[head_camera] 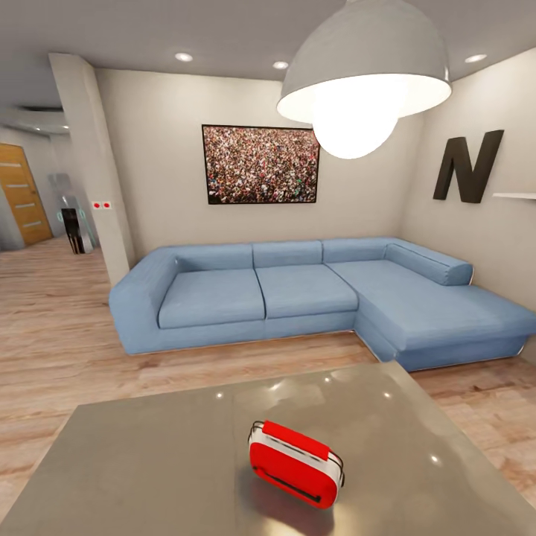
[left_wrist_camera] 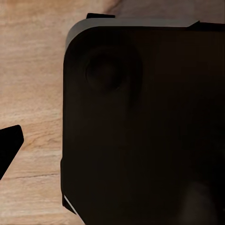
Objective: Turn on the radio receiver that's on the table in the living room.
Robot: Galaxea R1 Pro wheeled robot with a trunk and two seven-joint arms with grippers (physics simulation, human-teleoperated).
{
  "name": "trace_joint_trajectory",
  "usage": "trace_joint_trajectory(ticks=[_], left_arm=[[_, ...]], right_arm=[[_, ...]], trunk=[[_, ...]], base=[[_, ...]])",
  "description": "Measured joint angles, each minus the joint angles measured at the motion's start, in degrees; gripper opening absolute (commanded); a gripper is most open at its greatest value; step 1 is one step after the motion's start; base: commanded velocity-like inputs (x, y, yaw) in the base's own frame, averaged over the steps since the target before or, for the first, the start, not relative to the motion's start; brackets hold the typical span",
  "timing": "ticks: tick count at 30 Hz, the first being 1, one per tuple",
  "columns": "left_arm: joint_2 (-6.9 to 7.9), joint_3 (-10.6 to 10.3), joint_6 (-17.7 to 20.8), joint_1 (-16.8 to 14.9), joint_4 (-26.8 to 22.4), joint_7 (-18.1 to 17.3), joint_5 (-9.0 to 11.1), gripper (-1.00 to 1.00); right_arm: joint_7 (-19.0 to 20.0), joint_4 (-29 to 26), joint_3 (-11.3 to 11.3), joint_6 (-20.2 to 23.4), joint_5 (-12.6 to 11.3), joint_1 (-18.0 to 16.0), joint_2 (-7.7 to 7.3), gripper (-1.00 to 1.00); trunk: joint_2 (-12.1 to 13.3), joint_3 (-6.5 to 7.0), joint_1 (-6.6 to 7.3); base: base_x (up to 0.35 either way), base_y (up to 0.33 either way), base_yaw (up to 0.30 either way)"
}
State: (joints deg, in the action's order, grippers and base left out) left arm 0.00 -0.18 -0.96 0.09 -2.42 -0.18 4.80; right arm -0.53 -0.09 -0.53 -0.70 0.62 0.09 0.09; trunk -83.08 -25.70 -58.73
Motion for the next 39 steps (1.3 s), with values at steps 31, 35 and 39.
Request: trace_joint_trajectory(ticks=[31,35,39], left_arm=[[-0.24,0.00,0.20,0.00,-1.00,0.01,0.04,1.00],[-0.23,0.00,0.39,0.00,-1.00,0.00,0.04,1.00],[-0.21,0.00,0.49,0.00,-1.00,0.00,0.04,1.00]], right_arm=[[0.00,0.00,0.00,0.09,0.00,0.00,-0.04,1.00],[0.00,0.00,0.00,0.09,0.00,0.00,-0.07,1.00],[0.00,0.00,0.00,0.09,0.00,0.00,-0.02,1.00]], trunk=[[0.00,0.00,0.00],[1.59,0.71,0.87],[3.19,1.43,1.75]], base=[[0.001,0.000,0.000],[0.000,0.000,0.000],[0.000,0.000,0.000]])
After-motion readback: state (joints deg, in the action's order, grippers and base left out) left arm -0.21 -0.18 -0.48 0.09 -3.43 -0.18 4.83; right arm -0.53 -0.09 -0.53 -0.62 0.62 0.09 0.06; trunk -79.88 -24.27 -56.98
